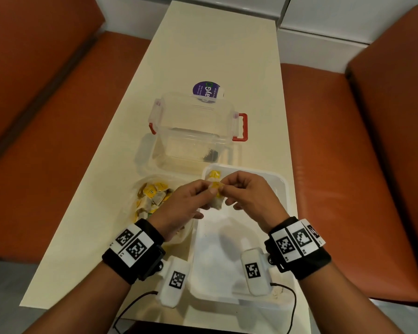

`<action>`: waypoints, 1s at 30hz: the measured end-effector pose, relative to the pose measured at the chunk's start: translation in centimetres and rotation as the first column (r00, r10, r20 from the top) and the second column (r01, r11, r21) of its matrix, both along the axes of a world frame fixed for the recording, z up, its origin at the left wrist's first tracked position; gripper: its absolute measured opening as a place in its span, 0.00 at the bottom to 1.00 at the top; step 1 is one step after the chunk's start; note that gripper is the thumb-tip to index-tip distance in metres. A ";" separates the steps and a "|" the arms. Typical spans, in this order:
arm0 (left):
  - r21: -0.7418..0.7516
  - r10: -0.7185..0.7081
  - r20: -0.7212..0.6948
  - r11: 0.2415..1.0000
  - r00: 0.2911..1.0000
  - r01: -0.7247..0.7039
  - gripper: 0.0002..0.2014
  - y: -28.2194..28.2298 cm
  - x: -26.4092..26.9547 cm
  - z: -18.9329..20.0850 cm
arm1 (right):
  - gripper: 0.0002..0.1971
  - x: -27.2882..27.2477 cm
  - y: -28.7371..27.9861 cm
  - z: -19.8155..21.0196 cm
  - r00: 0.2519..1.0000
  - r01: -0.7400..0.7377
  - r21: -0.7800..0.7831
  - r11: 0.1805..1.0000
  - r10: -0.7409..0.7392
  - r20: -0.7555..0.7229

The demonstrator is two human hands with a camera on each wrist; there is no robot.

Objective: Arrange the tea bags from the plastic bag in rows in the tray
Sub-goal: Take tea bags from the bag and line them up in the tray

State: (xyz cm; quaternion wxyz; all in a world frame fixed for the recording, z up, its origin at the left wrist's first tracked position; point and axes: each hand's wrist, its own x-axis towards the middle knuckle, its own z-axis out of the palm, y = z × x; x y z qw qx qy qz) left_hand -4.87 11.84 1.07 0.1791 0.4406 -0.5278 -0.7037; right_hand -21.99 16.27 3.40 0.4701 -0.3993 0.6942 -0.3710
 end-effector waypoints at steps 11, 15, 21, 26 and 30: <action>-0.123 0.023 0.095 0.992 0.995 -0.011 0.13 0.7 1.2 -0.9 | 0.05 -0.2 0.9 -1.0 0.995 -0.069 0.037 0.997 0.066 0.075; -0.125 0.124 0.108 0.986 0.986 -0.110 0.09 0.8 2.1 -0.9 | 0.05 -1.0 0.5 -1.8 0.997 -0.008 0.056 0.998 0.004 0.073; -0.082 0.205 0.070 0.977 0.976 -0.199 0.04 0.8 4.4 -1.3 | 0.02 -1.9 -0.4 -4.9 0.987 -0.092 0.161 0.983 0.111 -0.117; -0.076 0.219 0.070 0.974 0.973 -0.213 0.06 1.2 5.6 -1.5 | 0.03 -1.0 -1.2 -7.3 0.930 -0.263 0.309 0.914 0.325 -0.170; -0.079 0.223 0.090 0.973 0.971 -0.216 0.05 1.7 6.1 -1.7 | 0.04 -0.7 -2.3 -8.5 0.936 -0.183 0.292 0.939 0.257 -0.239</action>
